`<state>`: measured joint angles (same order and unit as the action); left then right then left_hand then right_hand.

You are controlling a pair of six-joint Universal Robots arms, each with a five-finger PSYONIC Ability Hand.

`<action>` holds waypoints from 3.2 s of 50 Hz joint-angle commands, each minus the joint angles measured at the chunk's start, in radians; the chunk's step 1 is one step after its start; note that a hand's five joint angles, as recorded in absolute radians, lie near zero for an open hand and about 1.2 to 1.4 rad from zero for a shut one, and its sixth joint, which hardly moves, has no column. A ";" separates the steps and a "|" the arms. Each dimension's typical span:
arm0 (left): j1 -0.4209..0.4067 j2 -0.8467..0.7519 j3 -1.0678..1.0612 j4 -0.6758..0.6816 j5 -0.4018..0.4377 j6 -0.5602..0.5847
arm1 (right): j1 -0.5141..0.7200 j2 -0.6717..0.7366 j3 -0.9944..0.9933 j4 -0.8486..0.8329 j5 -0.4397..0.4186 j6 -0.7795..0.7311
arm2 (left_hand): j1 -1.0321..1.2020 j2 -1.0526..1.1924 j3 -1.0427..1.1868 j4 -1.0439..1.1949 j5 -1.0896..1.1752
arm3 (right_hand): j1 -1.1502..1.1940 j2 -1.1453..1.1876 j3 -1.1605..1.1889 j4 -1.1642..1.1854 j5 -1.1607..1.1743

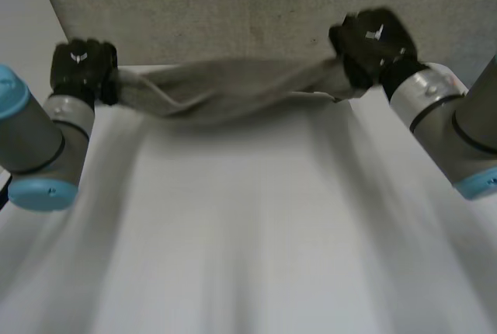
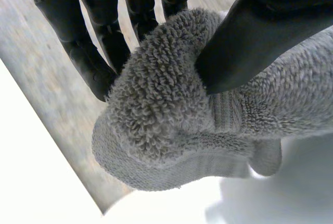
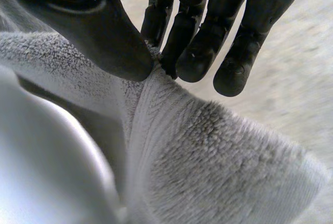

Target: Fold the towel.

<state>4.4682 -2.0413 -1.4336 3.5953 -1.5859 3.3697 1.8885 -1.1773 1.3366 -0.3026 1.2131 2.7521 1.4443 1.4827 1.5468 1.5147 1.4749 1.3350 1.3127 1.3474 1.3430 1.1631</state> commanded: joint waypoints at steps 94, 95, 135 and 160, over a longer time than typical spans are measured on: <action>0.141 0.130 -0.363 -0.336 0.405 0.614 | -0.166 0.087 0.409 0.109 0.048 -0.097 | -1.014 -1.052 -1.116 -1.084 -1.219 | -0.719 -0.696 -0.731 -0.727 -0.721; 0.143 0.130 -0.364 -0.336 0.403 0.626 | -0.164 0.094 0.406 0.109 0.048 -0.097 | -1.011 -1.049 -1.113 -1.081 -1.216 | -0.707 -0.685 -0.719 -0.715 -0.710; 0.177 0.093 -0.343 -0.303 0.386 0.607 | -0.163 0.053 0.474 0.132 0.029 -0.054 | -0.145 -0.183 -0.247 -0.215 -0.350 | -0.892 -0.870 -0.904 -0.900 -0.895; 0.187 0.104 -0.298 -0.303 0.386 0.429 | -0.147 0.146 0.348 0.112 0.046 -0.046 | -0.048 -0.086 -0.151 -0.118 -0.253 | -0.475 -0.453 -0.487 -0.483 -0.478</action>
<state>4.6514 -1.9446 -1.7347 3.2916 -1.1980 3.8198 1.7301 -1.0690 1.7242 -0.1947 1.2538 2.7001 1.4552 1.5067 1.5411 1.5141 1.4890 0.7311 0.7209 0.7342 0.7299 0.5486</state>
